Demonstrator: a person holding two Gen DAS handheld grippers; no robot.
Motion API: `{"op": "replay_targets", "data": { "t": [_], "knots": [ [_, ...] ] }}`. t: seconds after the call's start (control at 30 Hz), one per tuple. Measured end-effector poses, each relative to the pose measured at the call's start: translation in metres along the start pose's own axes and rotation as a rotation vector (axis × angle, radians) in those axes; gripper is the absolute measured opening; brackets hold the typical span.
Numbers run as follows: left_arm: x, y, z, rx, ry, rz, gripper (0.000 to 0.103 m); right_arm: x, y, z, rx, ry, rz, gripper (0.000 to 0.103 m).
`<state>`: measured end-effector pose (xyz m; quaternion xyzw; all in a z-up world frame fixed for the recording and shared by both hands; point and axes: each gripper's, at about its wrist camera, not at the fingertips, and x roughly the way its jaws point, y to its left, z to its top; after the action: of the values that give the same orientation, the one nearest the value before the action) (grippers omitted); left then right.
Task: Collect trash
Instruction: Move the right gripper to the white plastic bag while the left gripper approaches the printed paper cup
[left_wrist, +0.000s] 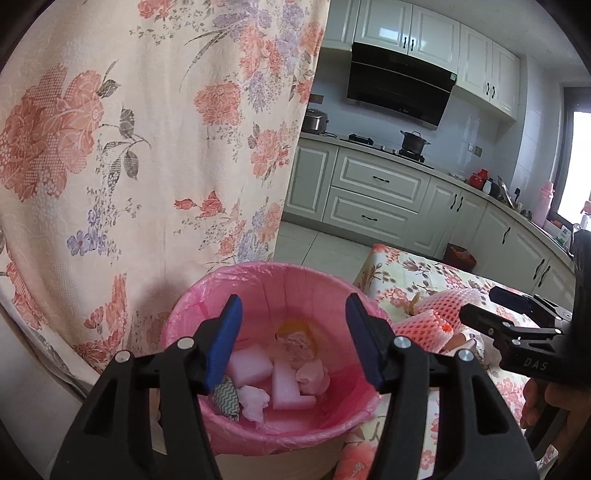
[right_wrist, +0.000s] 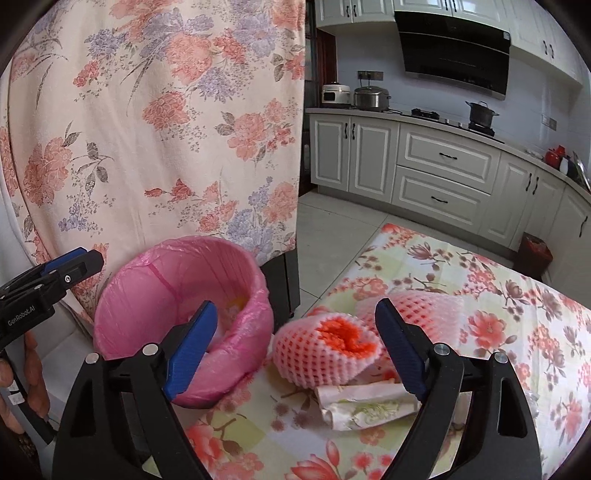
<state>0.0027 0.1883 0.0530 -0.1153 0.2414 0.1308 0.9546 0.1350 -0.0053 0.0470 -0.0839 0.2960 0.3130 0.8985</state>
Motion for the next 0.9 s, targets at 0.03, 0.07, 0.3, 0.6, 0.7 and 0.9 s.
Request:
{"op": "replay_targets", "data": {
  "t": [0.03,0.07,0.3,0.6,0.7,0.9],
  "knots": [
    [0.0,-0.005,-0.001,0.009,0.0,-0.006,0.057,-0.003,-0.007,-0.004,0.005,0.0,-0.014,0.082],
    [0.0,-0.01,-0.002,0.018,0.003,-0.011,0.058,-0.007,-0.015,-0.008,0.012,0.001,-0.027,0.082],
    [0.002,-0.044,-0.008,0.073,0.023,-0.033,0.058,-0.026,-0.067,-0.04,0.076,0.019,-0.089,0.083],
    [0.012,-0.097,-0.024,0.157,0.059,-0.067,0.061,-0.041,-0.118,-0.078,0.143,0.04,-0.134,0.083],
    [0.021,-0.116,-0.031,0.185,0.082,-0.095,0.061,-0.043,-0.133,-0.086,0.157,0.046,-0.148,0.084],
    [0.04,-0.154,-0.045,0.239,0.115,-0.146,0.061,-0.042,-0.158,-0.098,0.171,0.064,-0.168,0.084]
  ]
}}
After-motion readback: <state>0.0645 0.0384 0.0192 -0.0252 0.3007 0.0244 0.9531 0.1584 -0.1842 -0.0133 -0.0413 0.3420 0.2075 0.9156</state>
